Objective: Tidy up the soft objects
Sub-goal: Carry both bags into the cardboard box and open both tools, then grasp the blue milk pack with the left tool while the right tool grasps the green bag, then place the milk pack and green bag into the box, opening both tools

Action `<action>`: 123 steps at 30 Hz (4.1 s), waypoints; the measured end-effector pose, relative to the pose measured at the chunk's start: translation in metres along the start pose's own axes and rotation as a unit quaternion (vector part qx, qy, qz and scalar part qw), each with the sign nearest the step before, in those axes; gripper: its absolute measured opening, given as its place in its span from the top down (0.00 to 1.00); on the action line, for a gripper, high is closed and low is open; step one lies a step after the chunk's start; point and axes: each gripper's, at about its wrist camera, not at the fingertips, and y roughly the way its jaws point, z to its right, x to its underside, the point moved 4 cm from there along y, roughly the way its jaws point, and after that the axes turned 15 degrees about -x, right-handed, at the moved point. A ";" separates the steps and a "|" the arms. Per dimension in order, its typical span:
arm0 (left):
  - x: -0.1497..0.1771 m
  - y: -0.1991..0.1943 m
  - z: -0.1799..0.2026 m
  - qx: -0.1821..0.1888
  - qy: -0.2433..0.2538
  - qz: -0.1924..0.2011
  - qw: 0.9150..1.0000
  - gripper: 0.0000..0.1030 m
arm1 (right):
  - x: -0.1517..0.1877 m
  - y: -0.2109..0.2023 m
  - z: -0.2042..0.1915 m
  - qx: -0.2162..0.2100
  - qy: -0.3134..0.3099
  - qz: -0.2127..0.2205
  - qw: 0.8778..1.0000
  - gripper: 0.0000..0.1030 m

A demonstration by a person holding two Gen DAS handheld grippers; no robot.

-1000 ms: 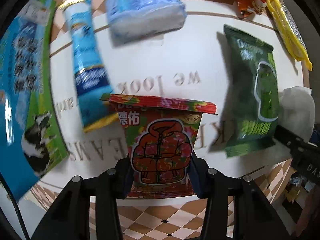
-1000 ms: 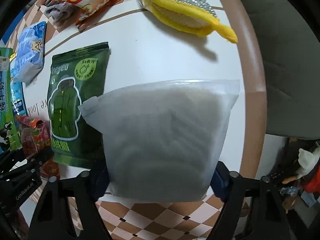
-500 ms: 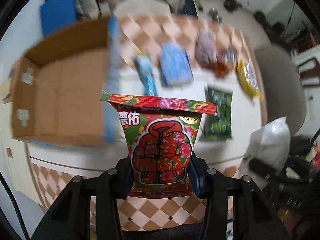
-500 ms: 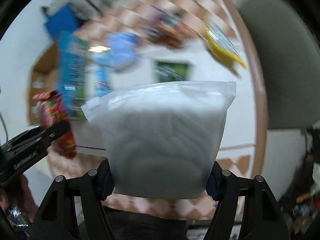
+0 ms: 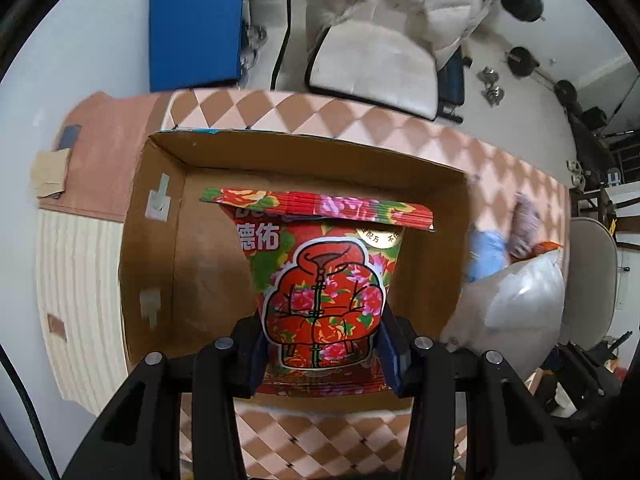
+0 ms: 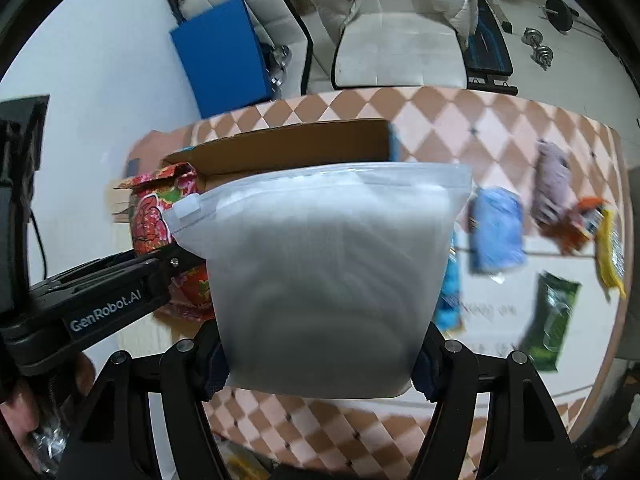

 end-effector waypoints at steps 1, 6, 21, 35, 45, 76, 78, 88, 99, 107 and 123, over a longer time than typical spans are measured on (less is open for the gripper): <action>-0.009 0.017 -0.007 0.008 -0.002 -0.014 1.000 0.59 | -0.008 0.019 -0.001 0.013 0.006 -0.006 1.000 0.29; -0.036 0.070 -0.013 0.027 0.022 -0.070 0.997 0.59 | -0.057 0.088 -0.010 0.046 0.030 -0.036 0.998 0.29; -0.047 0.107 -0.007 0.044 0.033 -0.087 0.995 0.13 | -0.076 0.148 0.001 0.107 0.019 -0.065 0.992 0.00; 0.004 0.048 -0.037 -0.014 0.025 0.018 0.999 0.02 | -0.035 0.102 -0.025 0.131 -0.010 -0.026 0.991 0.00; 0.038 -0.016 -0.036 -0.027 -0.008 0.079 0.996 0.02 | 0.003 0.048 -0.019 0.081 -0.009 0.024 0.996 0.00; 0.011 0.125 0.359 -0.074 0.219 -0.102 0.968 0.44 | 0.087 -0.014 0.336 0.092 0.281 -0.015 0.955 0.31; 0.017 0.118 0.356 -0.075 0.222 -0.092 0.968 0.55 | 0.089 -0.014 0.337 0.102 0.285 -0.017 0.953 0.43; 0.075 0.029 0.290 0.009 0.197 -0.008 0.980 0.59 | 0.101 -0.075 0.279 0.076 0.231 0.025 0.970 0.64; 0.062 -0.064 0.082 -0.001 0.093 0.087 0.992 0.59 | 0.067 -0.089 0.071 -0.004 0.077 0.035 0.996 0.64; 0.010 0.013 -0.041 -0.059 0.022 0.027 0.998 0.59 | 0.041 0.028 -0.033 -0.011 0.050 -0.030 0.998 0.64; -0.045 0.150 -0.059 -0.052 0.067 -0.094 0.992 0.53 | 0.027 0.188 -0.032 0.051 0.092 -0.114 0.988 0.63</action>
